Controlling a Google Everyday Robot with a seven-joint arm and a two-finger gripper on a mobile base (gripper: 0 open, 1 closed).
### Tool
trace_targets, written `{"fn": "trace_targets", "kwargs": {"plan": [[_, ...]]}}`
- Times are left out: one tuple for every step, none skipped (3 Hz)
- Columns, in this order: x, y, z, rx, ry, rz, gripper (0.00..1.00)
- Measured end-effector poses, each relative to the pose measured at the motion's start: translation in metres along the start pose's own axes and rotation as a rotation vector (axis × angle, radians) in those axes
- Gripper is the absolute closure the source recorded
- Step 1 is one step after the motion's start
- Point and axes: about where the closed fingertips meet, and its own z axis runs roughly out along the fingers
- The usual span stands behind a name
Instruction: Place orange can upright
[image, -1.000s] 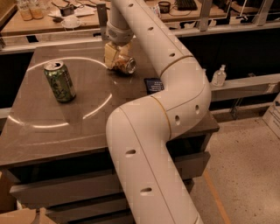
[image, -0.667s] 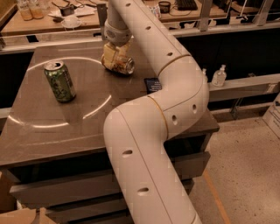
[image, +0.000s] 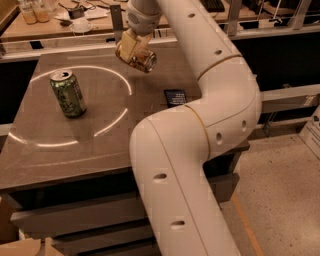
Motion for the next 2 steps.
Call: {"fn": "trace_targets", "kwargs": {"plan": [[-0.003, -0.015, -0.064, -0.033, -0.232, 0.054, 1.00], [-0.009, -0.027, -0.106, -0.086, -0.455, 0.056, 1.00]]}}
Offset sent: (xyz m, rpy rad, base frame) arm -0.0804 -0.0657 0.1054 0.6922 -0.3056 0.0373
